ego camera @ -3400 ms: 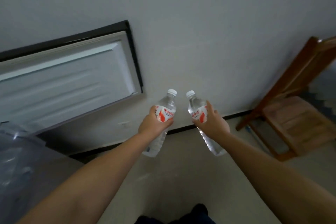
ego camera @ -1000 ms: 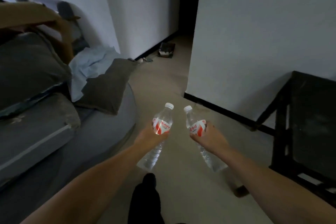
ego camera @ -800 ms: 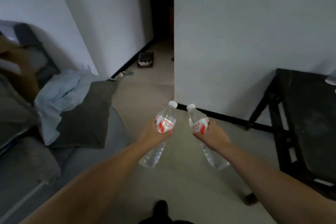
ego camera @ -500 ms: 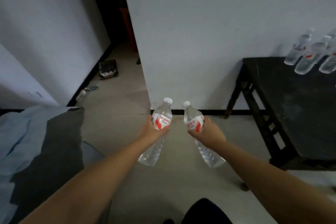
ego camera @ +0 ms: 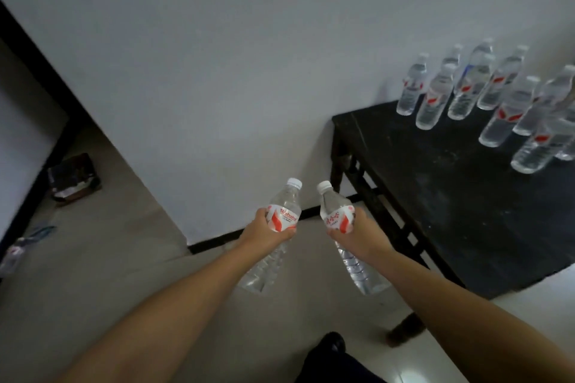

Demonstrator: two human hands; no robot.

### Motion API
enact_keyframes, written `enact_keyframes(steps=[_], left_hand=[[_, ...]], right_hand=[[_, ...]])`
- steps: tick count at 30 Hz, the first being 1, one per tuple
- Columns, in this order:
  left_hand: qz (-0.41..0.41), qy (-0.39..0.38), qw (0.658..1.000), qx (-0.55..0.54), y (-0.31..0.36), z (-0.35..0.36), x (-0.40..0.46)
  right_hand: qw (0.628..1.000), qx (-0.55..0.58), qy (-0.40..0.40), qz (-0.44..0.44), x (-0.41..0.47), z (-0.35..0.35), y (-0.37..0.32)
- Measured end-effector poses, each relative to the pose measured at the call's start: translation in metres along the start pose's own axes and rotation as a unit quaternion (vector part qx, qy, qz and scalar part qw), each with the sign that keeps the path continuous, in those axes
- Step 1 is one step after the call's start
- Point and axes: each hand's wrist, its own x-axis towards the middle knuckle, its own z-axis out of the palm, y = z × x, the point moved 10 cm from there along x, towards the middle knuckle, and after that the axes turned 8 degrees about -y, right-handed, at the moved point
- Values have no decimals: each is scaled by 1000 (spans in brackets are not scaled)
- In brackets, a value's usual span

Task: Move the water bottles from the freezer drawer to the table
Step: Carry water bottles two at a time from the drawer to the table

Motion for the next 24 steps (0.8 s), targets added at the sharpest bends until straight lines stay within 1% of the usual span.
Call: enact_keyframes(steps=[5, 8, 11, 14, 17, 19, 21, 24], left_hand=[[36, -30, 999, 19, 86, 11, 88], [67, -54, 996, 13, 135, 29, 127], [95, -109, 989, 15, 180, 68, 165], [108, -169, 979, 25, 207, 111, 198], [120, -217, 965, 89, 241, 157, 232], [128, -245, 955, 106, 266, 182, 251], [160, -287, 937, 122, 308, 212, 269], [213, -329, 910, 135, 373, 245, 294]], right_hand=[[999, 12, 43, 25, 70, -77, 18], [994, 28, 83, 66, 94, -120, 41], [985, 53, 118, 113, 111, -148, 75], [977, 67, 135, 149, 117, -165, 106], [960, 108, 170, 194, 120, -188, 149], [948, 133, 194, 214, 122, -206, 172], [930, 160, 228, 240, 125, -232, 197], [901, 191, 288, 263, 132, -272, 223]])
